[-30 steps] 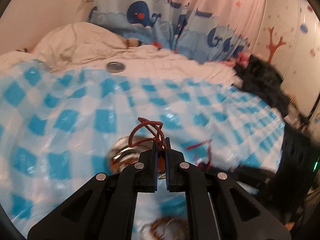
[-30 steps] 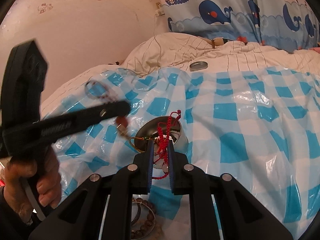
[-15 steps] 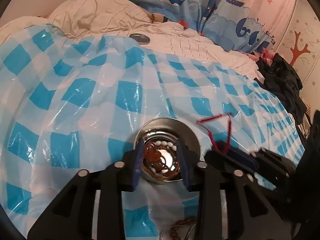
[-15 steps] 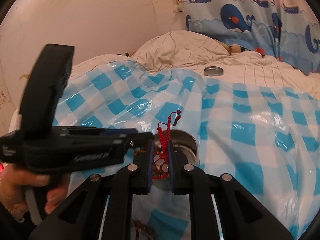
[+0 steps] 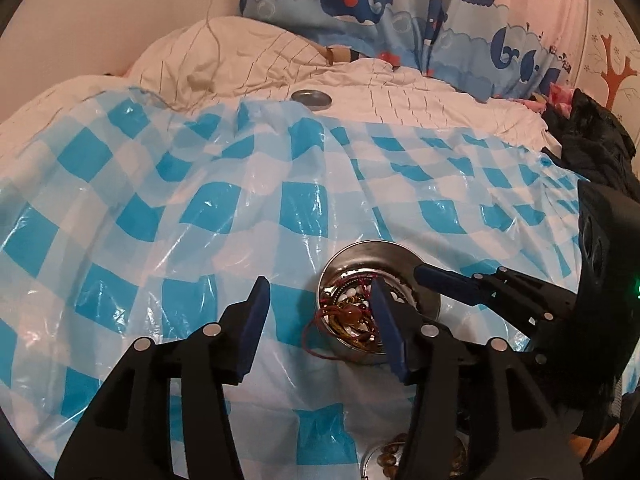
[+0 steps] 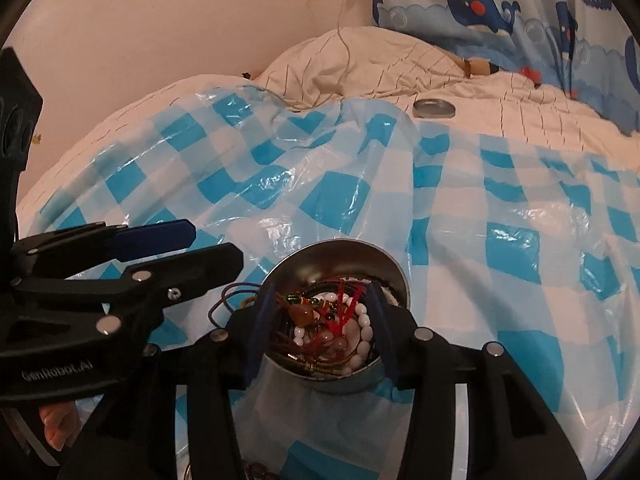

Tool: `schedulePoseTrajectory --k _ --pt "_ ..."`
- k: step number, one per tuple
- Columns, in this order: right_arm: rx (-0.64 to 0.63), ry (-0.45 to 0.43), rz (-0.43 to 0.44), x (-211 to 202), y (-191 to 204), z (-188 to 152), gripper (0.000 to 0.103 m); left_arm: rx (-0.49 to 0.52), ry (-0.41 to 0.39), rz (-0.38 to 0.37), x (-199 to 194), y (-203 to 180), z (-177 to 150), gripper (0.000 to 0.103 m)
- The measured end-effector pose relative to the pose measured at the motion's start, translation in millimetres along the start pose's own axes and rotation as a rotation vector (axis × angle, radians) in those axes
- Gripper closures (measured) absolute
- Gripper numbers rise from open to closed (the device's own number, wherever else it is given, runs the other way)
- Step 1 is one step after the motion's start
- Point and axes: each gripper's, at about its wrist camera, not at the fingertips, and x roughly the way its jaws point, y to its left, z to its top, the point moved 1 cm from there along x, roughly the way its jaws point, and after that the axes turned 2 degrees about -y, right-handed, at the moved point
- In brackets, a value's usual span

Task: Organize jewelry
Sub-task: 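Lower both grippers into the silver tin and open them to release the cords, then withdraw both open grippers from the tin toward the bangles and bead bracelets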

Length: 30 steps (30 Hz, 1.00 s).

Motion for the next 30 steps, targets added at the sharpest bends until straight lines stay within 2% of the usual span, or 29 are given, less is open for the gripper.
schedulePoseTrajectory --k 2,6,15,24,30 --pt "-0.003 -0.003 -0.017 -5 1 -1 0.056 0.001 -0.008 0.001 -3 0 0 0.051" --pt "0.000 0.000 -0.070 -16 0 -8 0.045 -0.016 -0.025 0.013 -7 2 -2 0.042" --pt "0.021 0.029 -0.132 -36 -4 -26 0.037 -0.047 -0.031 0.009 -18 9 -11 0.029" --pt "0.025 0.028 -0.189 -53 -2 -45 0.032 -0.029 -0.008 0.003 -19 2 -27 0.023" --pt "0.048 0.030 -0.194 -67 -4 -57 0.026 -0.032 0.014 -0.007 -23 1 -43 0.022"
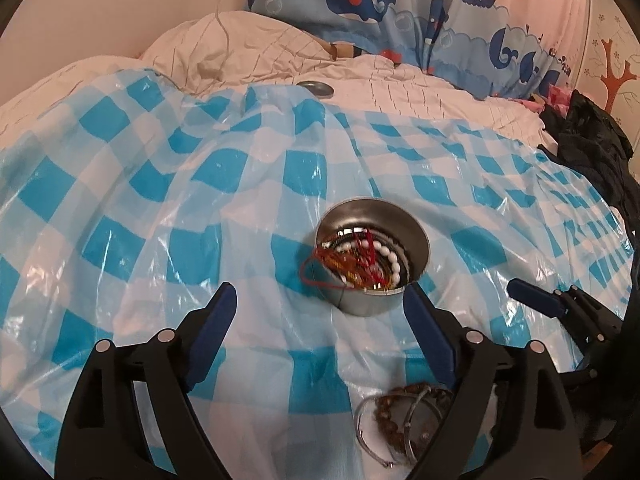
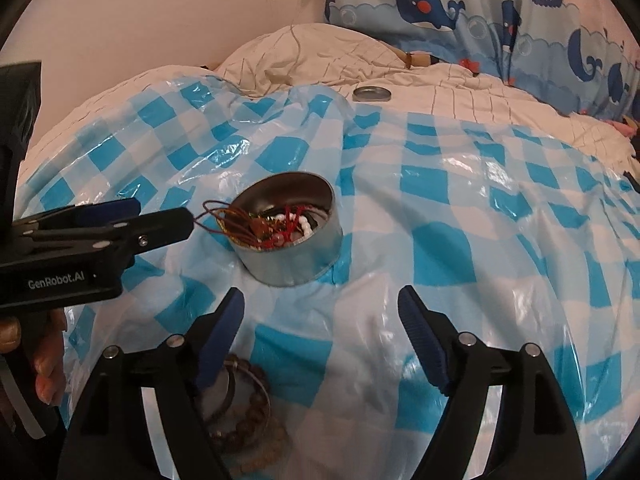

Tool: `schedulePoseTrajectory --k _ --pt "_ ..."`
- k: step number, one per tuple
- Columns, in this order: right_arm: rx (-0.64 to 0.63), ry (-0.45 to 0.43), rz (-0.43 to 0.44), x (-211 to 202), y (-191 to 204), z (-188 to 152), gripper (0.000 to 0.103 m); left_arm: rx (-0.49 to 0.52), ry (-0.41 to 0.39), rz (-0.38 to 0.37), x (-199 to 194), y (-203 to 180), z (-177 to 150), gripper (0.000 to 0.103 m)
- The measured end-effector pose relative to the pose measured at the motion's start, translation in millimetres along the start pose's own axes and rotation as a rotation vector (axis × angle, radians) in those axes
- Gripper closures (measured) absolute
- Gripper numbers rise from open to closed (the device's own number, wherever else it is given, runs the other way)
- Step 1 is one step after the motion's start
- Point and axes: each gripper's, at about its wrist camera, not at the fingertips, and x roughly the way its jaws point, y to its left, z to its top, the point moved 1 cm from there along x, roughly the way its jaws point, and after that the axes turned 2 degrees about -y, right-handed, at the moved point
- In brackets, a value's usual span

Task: Organize jewelry
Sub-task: 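Withdraw both open grippers from the tin toward the bangles and bead bracelets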

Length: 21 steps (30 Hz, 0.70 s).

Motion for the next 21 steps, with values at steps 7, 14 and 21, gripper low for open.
schedulePoseTrajectory --k 7,14,21 --pt "0.043 0.039 -0.001 -10 -16 -15 0.024 0.009 0.032 -0.018 -7 3 -24 0.020" --pt "-0.005 0.080 0.071 -5 -2 -18 0.024 0.014 0.037 0.003 -9 9 -26 0.019" --pt "-0.099 0.114 0.078 -3 13 -25 0.045 0.026 0.040 -0.006 -11 8 -25 0.019"
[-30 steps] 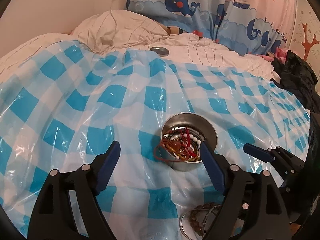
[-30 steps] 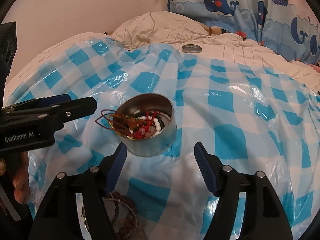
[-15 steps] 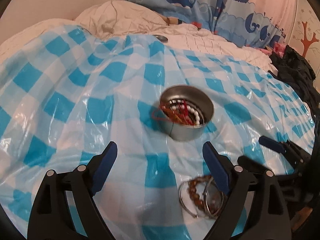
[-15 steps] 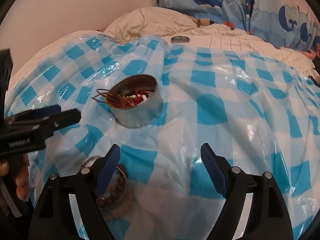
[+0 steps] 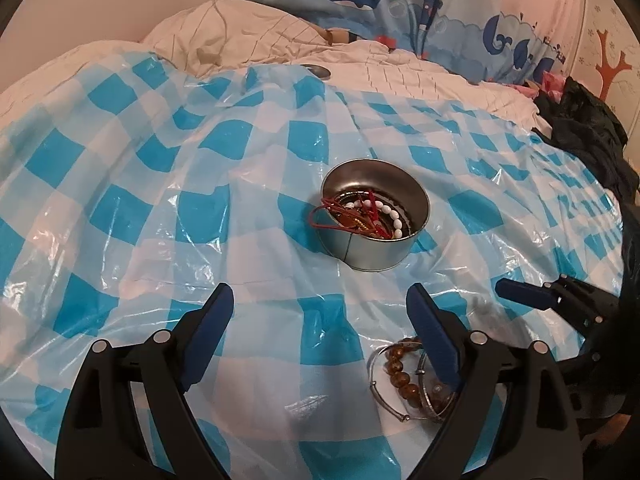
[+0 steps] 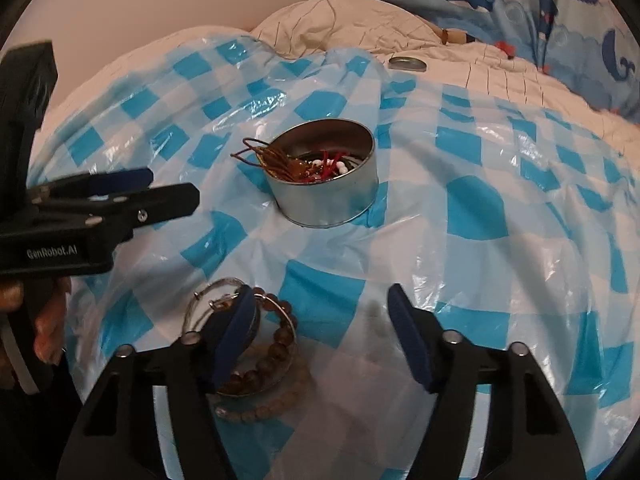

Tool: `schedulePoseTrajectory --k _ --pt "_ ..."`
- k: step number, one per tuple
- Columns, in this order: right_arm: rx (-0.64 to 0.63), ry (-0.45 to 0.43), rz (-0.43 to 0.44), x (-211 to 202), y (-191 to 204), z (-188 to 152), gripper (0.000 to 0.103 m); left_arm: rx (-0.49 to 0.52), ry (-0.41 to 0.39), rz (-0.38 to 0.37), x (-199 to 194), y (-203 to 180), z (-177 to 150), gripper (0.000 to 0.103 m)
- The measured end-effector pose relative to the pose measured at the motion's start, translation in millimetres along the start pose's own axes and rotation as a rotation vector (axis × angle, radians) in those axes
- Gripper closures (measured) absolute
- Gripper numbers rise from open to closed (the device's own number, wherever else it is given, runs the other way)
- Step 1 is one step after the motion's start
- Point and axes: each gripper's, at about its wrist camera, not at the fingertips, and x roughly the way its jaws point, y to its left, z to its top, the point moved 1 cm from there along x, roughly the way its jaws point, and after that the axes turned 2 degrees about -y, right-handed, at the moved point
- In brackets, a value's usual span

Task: Organize jewelry

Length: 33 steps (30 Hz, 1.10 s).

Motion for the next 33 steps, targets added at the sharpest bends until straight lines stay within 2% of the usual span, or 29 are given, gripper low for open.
schedulePoseTrajectory --k 10,11,13,14,15,17,21,25,29,33 --pt "-0.087 0.073 0.021 17 12 -10 0.057 0.001 0.001 0.006 -2 4 -1 0.018" --pt "-0.092 0.076 0.016 19 13 -11 0.062 0.003 0.001 0.005 -2 3 -1 0.018" --pt "-0.094 0.076 0.025 22 15 -12 0.077 0.008 0.006 0.002 -1 2 -2 0.018" --pt "-0.092 0.069 0.022 22 16 -11 0.091 0.011 0.008 0.000 -1 2 -2 0.018" --pt "-0.093 0.061 0.015 22 16 -10 0.095 0.015 0.011 -0.003 0 1 -2 0.018" --pt "-0.075 0.039 -0.001 19 13 -8 0.097 0.020 0.013 -0.004 1 -1 -3 0.018" --pt "0.034 -0.009 0.024 7 -10 1 0.097 0.022 0.020 -0.011 3 -3 -4 0.018" --pt "0.092 -0.034 -0.065 2 -30 6 0.097 0.040 0.043 -0.050 9 -11 -7 0.018" --pt "0.151 -0.048 -0.164 -3 -52 7 0.098 0.120 0.049 -0.083 15 -34 -13 0.018" --pt "0.183 -0.015 -0.186 4 -63 5 0.098 0.166 0.073 -0.082 26 -50 -19 0.018"
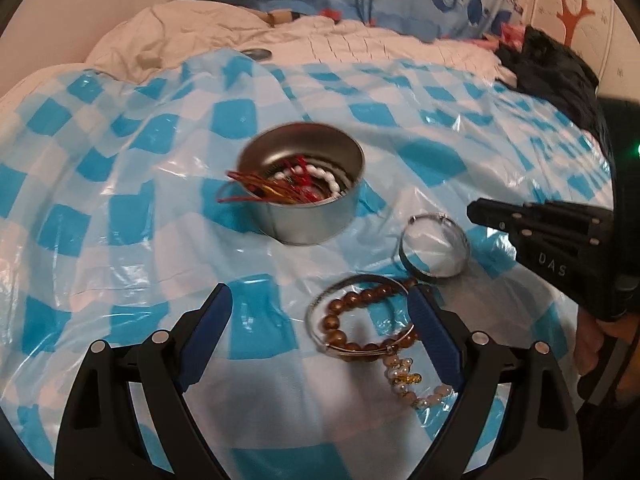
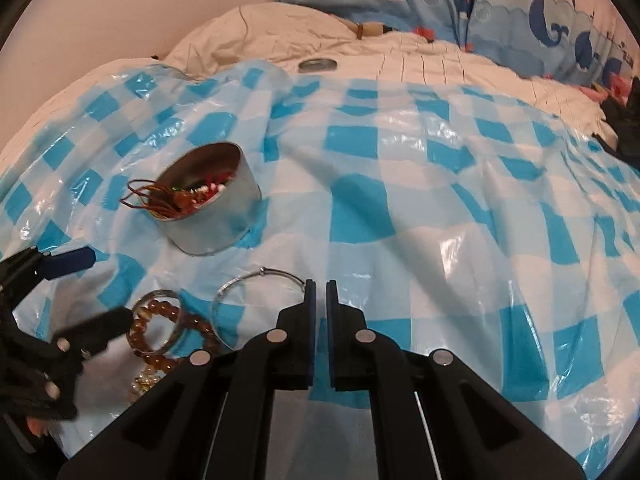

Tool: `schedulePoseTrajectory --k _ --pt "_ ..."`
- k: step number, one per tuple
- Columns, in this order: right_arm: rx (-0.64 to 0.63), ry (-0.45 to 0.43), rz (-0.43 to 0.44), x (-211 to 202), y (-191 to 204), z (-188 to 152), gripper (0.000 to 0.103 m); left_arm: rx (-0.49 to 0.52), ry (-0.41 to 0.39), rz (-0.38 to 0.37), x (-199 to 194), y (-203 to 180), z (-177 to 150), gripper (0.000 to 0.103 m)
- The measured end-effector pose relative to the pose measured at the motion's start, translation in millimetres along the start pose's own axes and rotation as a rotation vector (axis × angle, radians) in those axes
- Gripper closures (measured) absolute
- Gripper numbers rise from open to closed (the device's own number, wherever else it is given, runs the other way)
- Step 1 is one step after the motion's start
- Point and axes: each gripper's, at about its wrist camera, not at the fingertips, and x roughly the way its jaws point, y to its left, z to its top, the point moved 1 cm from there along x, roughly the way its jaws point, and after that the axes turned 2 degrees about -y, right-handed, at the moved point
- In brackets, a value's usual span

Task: Organize jewelry

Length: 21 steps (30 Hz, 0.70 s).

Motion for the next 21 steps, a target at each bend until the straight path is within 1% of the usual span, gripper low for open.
schedulePoseTrajectory --k 2,3,4,5,6,7,9,11,13,15,17,19,21 --pt "0.004 0.016 -0.005 3 0 -1 0.097 -0.001 0.009 -0.008 6 -3 0 0.018" --pt "0.008 0.019 -0.002 4 -1 -2 0.093 -0.005 0.014 -0.016 9 -4 0 0.018" --pt "0.010 0.022 0.005 4 -1 -2 0.084 -0.007 0.018 -0.023 11 -6 0 0.018" --pt "0.020 0.014 0.016 2 -2 -2 0.058 -0.007 0.020 -0.029 13 -6 1 0.017" --pt "0.031 0.000 0.024 0 -2 -2 0.044 -0.005 0.020 -0.038 15 -8 1 0.016" --pt "0.039 -0.029 0.046 -5 0 -1 0.044 -0.001 0.020 -0.039 16 -10 0 0.016" --pt "0.015 -0.035 0.053 -7 6 0 0.044 0.011 0.028 -0.021 19 -12 -1 0.014" --pt "-0.002 -0.018 0.049 -3 10 -2 0.044 0.016 0.052 -0.009 25 -13 -3 0.014" --pt "-0.004 0.002 0.063 2 12 -3 0.044 0.021 0.076 0.004 30 -14 -5 0.013" --pt "-0.020 0.012 0.070 5 17 -5 0.043 0.031 0.072 0.008 32 -15 -7 0.012" --pt "-0.040 0.019 0.074 7 22 -7 0.040 0.032 0.071 0.004 32 -15 -7 0.012" --pt "-0.045 0.022 0.073 10 25 -8 0.039 0.023 0.073 -0.011 32 -13 -7 0.022" --pt "-0.042 0.033 0.078 14 25 -9 0.039 0.025 0.080 -0.015 31 -11 -7 0.039"
